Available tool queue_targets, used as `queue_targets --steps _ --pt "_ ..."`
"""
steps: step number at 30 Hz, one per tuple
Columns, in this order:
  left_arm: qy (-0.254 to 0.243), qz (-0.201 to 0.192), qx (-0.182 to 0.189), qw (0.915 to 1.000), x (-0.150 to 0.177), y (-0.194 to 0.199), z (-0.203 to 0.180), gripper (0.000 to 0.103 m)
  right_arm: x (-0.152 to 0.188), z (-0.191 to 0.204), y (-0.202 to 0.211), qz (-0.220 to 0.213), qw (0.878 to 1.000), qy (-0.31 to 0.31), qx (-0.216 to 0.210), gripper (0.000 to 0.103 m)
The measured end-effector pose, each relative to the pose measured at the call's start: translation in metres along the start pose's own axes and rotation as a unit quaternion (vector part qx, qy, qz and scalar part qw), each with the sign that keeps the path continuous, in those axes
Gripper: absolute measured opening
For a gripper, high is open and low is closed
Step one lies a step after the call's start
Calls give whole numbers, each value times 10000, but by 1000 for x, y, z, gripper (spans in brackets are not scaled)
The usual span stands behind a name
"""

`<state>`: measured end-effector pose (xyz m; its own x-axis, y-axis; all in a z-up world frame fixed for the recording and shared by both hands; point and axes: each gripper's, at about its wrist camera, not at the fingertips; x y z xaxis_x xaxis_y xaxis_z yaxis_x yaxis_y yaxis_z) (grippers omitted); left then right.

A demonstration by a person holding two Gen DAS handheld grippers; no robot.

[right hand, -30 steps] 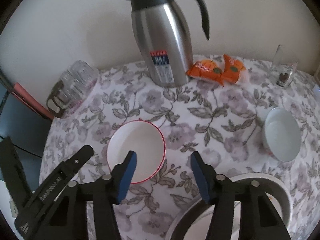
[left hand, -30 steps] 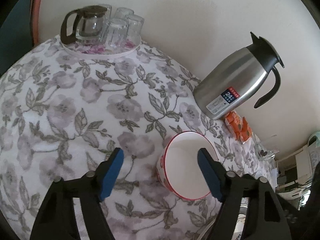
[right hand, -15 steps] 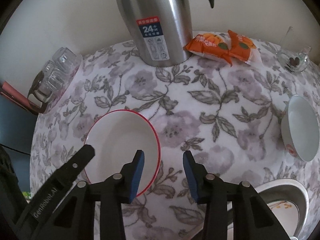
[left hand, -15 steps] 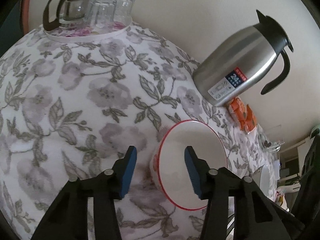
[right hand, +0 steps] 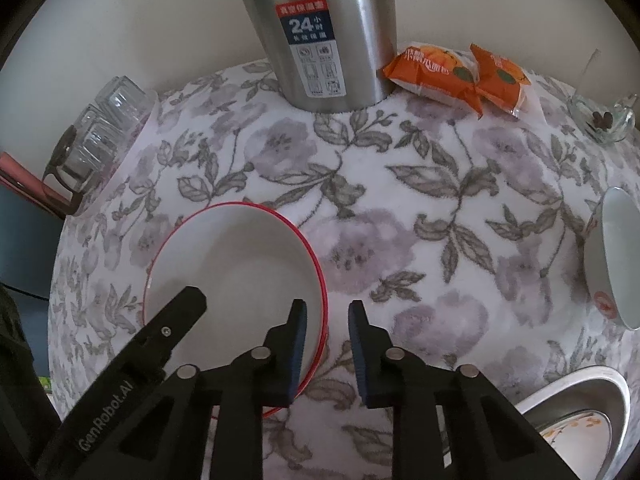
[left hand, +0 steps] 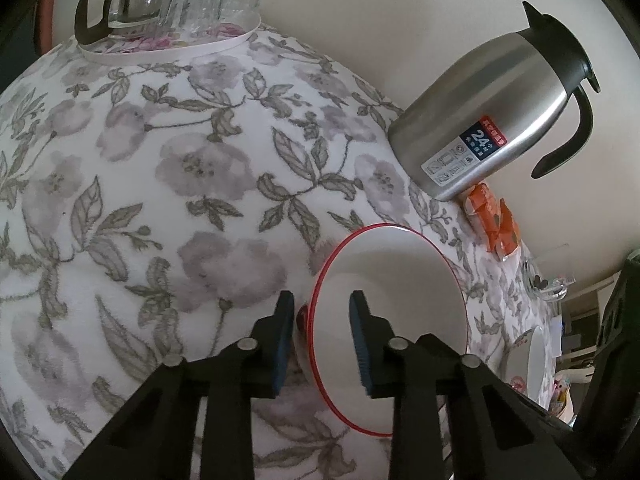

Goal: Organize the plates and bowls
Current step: 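Lift the strawberry bowl on edge and carry it over the basin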

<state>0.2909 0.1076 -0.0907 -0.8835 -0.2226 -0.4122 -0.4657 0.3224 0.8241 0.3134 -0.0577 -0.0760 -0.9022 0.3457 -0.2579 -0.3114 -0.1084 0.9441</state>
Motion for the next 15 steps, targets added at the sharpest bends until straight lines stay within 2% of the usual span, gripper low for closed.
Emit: queue_targets --steps 5,15 --pt "38 -23 -87 10000 1 1 4 11 0 3 1 -9 10000 58 -60 11" --pt "-111 -83 -126 9998 0 9 -1 9 2 5 10 -90 9999 46 -85 10"
Point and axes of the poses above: each gripper's, at about its wrist camera, not at the fingertips, and y roughly against the way its jaws point, z to its left, x to its underside, and after that the axes turned 11 degrees about -y, right-handed
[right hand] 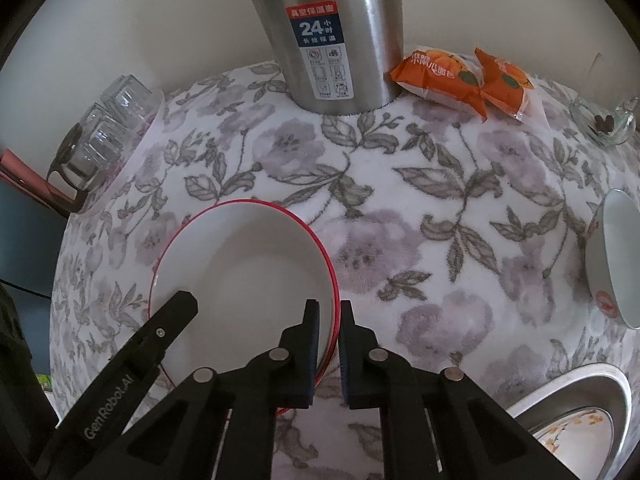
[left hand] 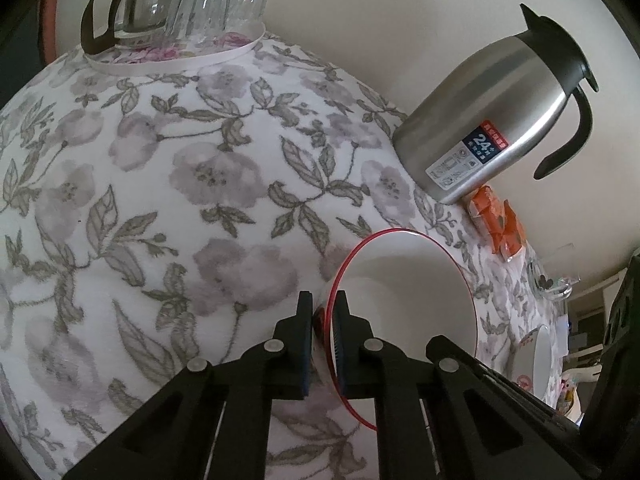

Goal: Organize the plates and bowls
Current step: 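Lift the strawberry bowl on edge and carry it over the basin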

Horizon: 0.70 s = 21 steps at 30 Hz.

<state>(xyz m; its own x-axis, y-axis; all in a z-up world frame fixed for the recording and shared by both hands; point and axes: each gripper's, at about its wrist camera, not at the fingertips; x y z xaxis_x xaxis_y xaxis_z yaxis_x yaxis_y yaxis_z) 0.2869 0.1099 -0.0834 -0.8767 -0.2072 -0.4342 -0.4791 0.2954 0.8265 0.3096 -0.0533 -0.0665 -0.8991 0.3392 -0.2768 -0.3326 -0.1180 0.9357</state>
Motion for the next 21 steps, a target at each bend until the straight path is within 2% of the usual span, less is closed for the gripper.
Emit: queue_targets --steps 7,12,21 --pt "-105 -216 181 9995 -5 26 -9 9 0 2 31 -206 9997 73 -71 10" --pt "-152 -453 365 9982 -6 56 -18 9 4 0 64 -379 9991 125 -157 10" --pt "-495 -847 475 9940 4 114 -49 9 18 -8 129 -738 9965 203 -324 11"
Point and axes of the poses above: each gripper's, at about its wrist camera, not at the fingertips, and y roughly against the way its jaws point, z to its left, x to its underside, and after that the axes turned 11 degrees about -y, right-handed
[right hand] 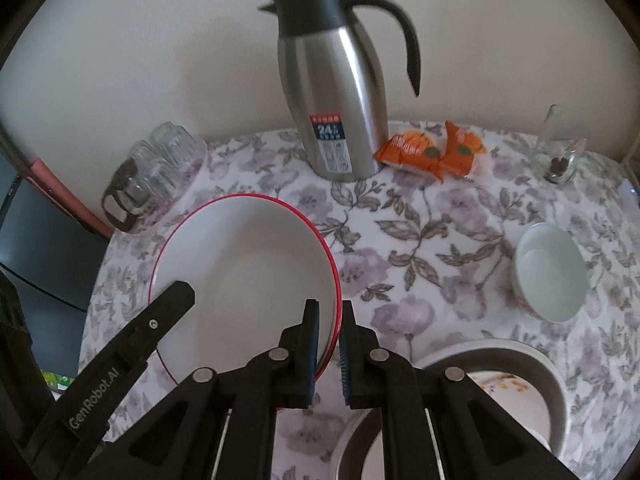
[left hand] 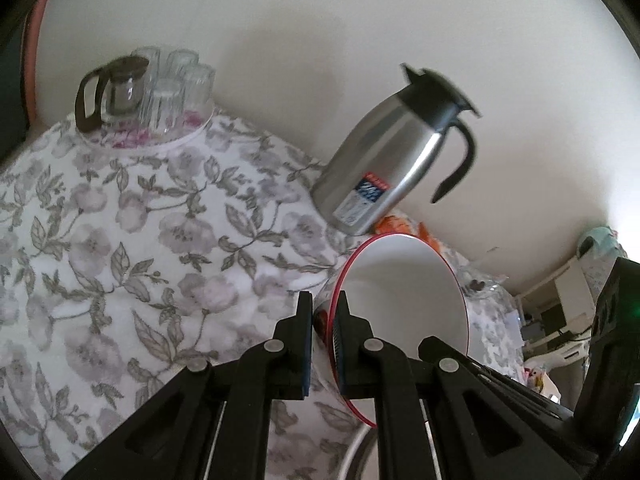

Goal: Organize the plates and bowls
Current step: 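Lift the strawberry bowl on edge and carry it over the basin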

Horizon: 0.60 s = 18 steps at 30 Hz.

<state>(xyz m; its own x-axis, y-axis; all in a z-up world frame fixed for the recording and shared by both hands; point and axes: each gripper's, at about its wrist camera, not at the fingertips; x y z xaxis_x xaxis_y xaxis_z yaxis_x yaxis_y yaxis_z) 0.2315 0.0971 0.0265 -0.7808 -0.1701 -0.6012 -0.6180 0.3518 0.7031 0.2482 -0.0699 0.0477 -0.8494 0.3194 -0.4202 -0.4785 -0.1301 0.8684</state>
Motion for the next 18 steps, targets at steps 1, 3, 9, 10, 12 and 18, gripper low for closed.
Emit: queue_targets --steps 1,3,9,10,12,18 --pt "-23 -45 7 10000 1 6 -4 9 2 -1 8 -49 10000 7 -27 11" --pt "-104 -121 -9 9999 4 18 -14 9 7 -6 22 -132 9999 11 -81 11" --pt "-488 -262 -5 9985 16 44 -46 9 21 -28 57 -339 9992 -88 -187 11" --pt "-538 -269 20 9982 19 46 -51 9 23 -32 61 -367 9991 -106 -200 11" --pt "-634 -281 73 9976 24 50 -60 9 28 -42 71 -440 9987 -123 -204 11" --pt "-1091 -343 23 9934 40 61 -95 9 43 -75 90 -574 9968 -382 -416 12"
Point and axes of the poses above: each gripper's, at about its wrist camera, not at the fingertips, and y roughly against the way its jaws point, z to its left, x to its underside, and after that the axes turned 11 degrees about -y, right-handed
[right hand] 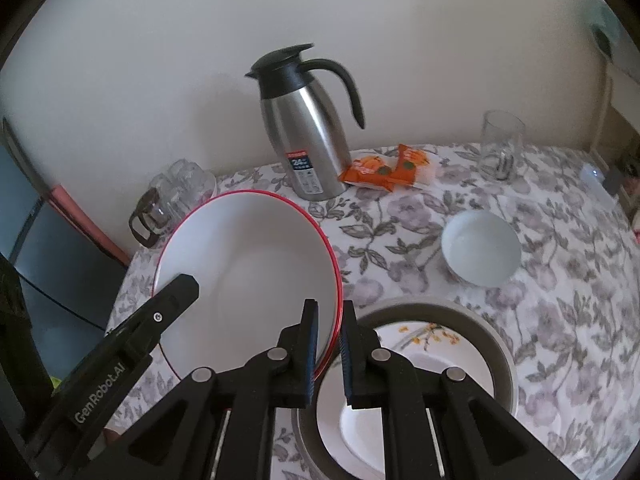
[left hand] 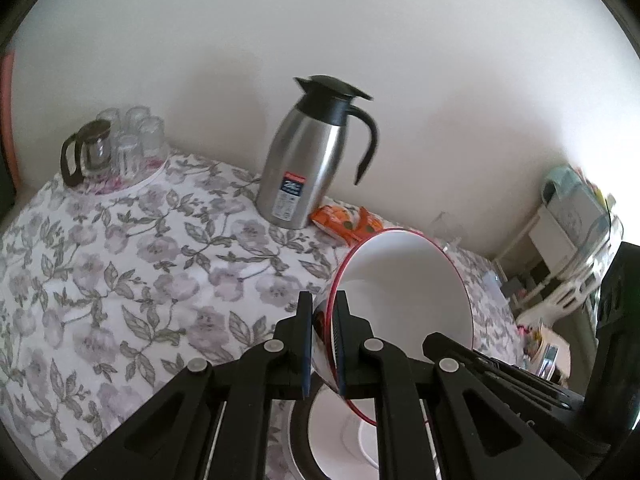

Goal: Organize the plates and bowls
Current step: 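Lift the strawberry bowl on edge and carry it over the basin, then lower the strawberry bowl onto the white square bowl in the basin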

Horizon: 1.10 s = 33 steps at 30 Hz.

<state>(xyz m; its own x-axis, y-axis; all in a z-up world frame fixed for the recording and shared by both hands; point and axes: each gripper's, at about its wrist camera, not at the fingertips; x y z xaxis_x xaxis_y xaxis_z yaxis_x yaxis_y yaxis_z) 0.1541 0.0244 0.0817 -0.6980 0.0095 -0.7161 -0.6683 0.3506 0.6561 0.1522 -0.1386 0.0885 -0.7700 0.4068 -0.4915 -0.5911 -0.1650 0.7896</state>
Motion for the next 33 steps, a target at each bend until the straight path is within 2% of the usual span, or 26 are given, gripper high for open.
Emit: queue_targets --steps 16,25,33 --pt "-1120 128 -65 9936 23 -3 -89 9 20 -70 52 -625 9975 -339 7 13" --pt "-1307 169 -49 9913 30 -2 -104 9 27 -91 56 -558 9974 -451 -37 13" --pt "-1295 408 53 9907 36 -12 -107 9 31 -101 50 -354 9985 -404 54 14"
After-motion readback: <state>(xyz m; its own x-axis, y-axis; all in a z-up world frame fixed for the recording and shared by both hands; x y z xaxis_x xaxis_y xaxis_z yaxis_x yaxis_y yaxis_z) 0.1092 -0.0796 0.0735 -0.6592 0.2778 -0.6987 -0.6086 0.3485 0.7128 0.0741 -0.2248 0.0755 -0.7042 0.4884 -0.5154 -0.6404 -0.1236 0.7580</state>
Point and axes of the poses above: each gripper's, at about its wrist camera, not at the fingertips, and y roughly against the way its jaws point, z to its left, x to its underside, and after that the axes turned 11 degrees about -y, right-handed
